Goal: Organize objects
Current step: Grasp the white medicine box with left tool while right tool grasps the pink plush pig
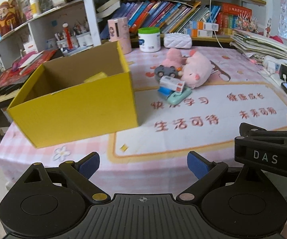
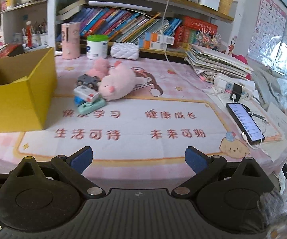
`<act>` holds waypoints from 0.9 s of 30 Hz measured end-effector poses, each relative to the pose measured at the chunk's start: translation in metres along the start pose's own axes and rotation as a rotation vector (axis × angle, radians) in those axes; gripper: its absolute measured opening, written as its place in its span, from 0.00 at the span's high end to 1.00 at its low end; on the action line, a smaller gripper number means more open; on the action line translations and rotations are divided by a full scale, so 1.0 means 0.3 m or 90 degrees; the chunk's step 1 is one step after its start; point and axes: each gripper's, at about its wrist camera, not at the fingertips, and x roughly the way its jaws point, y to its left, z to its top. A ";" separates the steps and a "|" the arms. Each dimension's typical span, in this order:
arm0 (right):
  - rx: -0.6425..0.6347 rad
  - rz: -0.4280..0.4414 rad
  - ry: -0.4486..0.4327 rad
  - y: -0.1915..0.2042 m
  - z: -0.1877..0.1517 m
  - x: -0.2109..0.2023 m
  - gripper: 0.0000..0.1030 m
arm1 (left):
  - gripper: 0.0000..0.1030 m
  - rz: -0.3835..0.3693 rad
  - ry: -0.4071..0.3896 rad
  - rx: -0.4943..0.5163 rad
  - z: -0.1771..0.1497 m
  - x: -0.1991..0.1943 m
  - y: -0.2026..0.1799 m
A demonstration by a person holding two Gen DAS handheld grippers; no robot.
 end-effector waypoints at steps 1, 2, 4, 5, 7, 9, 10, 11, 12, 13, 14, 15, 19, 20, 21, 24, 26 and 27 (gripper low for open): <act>-0.001 0.000 -0.001 -0.011 0.011 0.012 0.03 | 0.06 -0.001 0.000 -0.002 0.013 0.011 -0.013; -0.002 0.000 -0.001 -0.023 0.021 0.026 0.03 | 0.06 -0.005 0.000 -0.004 0.026 0.023 -0.026; -0.004 0.000 -0.002 -0.048 0.042 0.054 0.03 | 0.06 -0.011 -0.002 -0.007 0.047 0.041 -0.051; -0.005 0.000 -0.003 -0.060 0.053 0.068 0.03 | 0.07 -0.016 -0.004 -0.009 0.059 0.051 -0.066; -0.005 -0.003 -0.007 -0.088 0.074 0.096 0.03 | 0.08 -0.028 -0.004 -0.013 0.080 0.072 -0.095; -0.003 -0.003 -0.013 -0.116 0.095 0.121 0.03 | 0.08 -0.038 -0.004 -0.009 0.100 0.093 -0.130; -0.002 -0.002 -0.014 -0.130 0.104 0.134 0.03 | 0.09 -0.040 -0.006 -0.005 0.110 0.102 -0.148; -0.002 -0.001 -0.015 -0.140 0.113 0.146 0.03 | 0.11 -0.043 -0.009 -0.002 0.118 0.111 -0.164; -0.002 0.003 -0.016 -0.153 0.123 0.162 0.03 | 0.14 -0.045 -0.009 -0.001 0.125 0.120 -0.178; -0.004 0.006 -0.016 -0.165 0.131 0.175 0.03 | 0.17 -0.046 -0.008 -0.002 0.134 0.132 -0.191; -0.006 0.009 -0.016 -0.175 0.138 0.187 0.03 | 0.18 -0.045 -0.006 -0.006 0.145 0.148 -0.201; -0.009 0.013 -0.018 -0.186 0.146 0.200 0.03 | 0.22 -0.042 -0.006 -0.011 0.154 0.160 -0.209; -0.009 0.036 -0.029 -0.224 0.185 0.247 0.04 | 0.36 -0.012 -0.004 -0.029 0.191 0.213 -0.236; -0.006 0.042 -0.032 -0.233 0.196 0.258 0.04 | 0.37 -0.003 -0.006 -0.031 0.203 0.229 -0.242; -0.003 0.050 -0.035 -0.244 0.208 0.272 0.05 | 0.40 0.005 -0.008 -0.033 0.212 0.240 -0.244; 0.003 0.066 -0.038 -0.266 0.246 0.312 0.05 | 0.43 0.029 -0.015 -0.047 0.254 0.287 -0.248; 0.003 0.074 -0.042 -0.275 0.265 0.336 0.05 | 0.43 0.039 -0.020 -0.055 0.284 0.320 -0.246; 0.002 0.077 -0.043 -0.278 0.273 0.346 0.05 | 0.43 0.041 -0.021 -0.056 0.297 0.334 -0.246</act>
